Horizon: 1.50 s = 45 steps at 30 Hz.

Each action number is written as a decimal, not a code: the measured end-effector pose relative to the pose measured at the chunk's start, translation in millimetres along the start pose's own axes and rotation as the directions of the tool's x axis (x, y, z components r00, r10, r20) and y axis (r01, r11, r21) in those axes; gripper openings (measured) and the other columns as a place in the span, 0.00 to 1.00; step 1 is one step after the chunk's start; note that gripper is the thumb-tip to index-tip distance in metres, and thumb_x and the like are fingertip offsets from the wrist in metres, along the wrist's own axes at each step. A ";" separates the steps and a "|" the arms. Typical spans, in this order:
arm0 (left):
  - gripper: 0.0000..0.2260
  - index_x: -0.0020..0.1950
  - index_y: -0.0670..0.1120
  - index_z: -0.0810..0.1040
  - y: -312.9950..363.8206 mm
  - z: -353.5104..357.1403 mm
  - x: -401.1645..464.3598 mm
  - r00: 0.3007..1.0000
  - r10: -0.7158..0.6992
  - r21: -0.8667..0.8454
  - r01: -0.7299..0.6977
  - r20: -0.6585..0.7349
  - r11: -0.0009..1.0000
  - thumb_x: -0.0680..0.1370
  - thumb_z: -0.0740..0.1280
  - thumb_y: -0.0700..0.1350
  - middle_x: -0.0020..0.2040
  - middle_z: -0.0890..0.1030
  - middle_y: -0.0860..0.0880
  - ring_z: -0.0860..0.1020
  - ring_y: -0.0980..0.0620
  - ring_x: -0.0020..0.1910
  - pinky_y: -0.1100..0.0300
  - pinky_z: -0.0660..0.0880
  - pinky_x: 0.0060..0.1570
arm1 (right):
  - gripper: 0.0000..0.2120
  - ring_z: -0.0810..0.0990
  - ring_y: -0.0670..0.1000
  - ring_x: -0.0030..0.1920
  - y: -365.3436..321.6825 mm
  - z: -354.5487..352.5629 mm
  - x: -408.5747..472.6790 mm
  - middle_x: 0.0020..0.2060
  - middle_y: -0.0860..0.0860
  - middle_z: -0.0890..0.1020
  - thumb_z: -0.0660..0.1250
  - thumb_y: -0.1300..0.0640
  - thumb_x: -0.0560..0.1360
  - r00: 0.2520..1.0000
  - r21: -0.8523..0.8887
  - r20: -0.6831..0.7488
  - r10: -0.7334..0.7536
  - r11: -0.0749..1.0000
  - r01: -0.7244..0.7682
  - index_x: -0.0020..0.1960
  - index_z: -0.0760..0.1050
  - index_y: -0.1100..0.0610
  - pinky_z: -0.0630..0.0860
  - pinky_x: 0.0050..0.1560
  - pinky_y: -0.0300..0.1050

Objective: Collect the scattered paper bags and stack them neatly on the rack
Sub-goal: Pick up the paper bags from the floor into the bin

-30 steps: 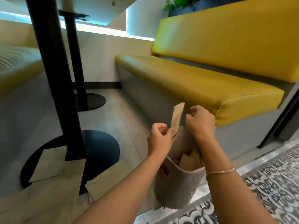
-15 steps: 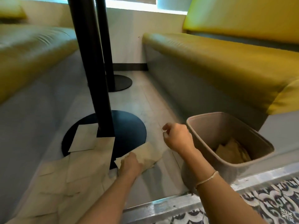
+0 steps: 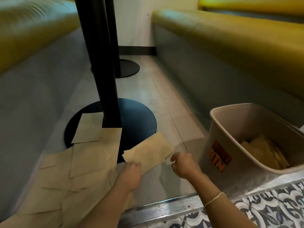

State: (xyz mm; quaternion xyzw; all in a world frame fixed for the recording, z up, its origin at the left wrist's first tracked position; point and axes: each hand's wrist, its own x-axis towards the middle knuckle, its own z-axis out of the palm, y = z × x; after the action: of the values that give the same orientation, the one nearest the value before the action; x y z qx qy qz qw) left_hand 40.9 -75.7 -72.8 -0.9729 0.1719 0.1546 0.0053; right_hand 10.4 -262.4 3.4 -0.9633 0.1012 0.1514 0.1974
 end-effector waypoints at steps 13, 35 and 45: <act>0.32 0.68 0.48 0.63 -14.8 -6.7 12.7 0.968 -0.241 -0.197 0.223 -0.072 0.955 0.69 0.71 0.57 0.65 0.65 0.47 0.64 0.48 0.64 0.58 0.69 0.59 | 0.14 0.76 0.54 0.58 5.3 34.0 14.3 0.59 0.55 0.78 0.62 0.58 0.77 0.988 0.048 0.123 0.098 0.993 -0.104 0.61 0.76 0.56 0.74 0.60 0.46; 0.10 0.51 0.48 0.77 12.4 -42.0 -1.3 0.994 -0.046 -0.931 0.106 0.096 0.350 0.72 0.72 0.39 0.45 0.81 0.54 0.78 0.59 0.43 0.68 0.74 0.41 | 0.31 0.77 0.56 0.52 13.3 7.0 2.2 0.60 0.56 0.75 0.70 0.54 0.73 0.945 0.871 0.126 0.301 0.422 -0.251 0.72 0.60 0.52 0.77 0.45 0.50; 0.04 0.45 0.47 0.80 24.5 -109.6 -33.5 0.978 -0.189 -0.976 -0.048 -0.089 0.210 0.77 0.67 0.47 0.46 0.83 0.42 0.80 0.46 0.47 0.61 0.73 0.46 | 0.08 0.80 0.53 0.45 -41.1 -105.5 -51.2 0.43 0.50 0.81 0.61 0.55 0.79 0.913 0.822 -0.357 0.198 0.530 0.207 0.51 0.79 0.53 0.80 0.48 0.52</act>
State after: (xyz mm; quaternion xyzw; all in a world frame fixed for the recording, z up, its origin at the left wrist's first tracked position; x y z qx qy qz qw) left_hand 35.5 -94.5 42.8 -0.7770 -0.0080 0.1350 -0.6148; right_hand -0.3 -261.7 127.2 -0.7544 0.1979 -0.1219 0.6138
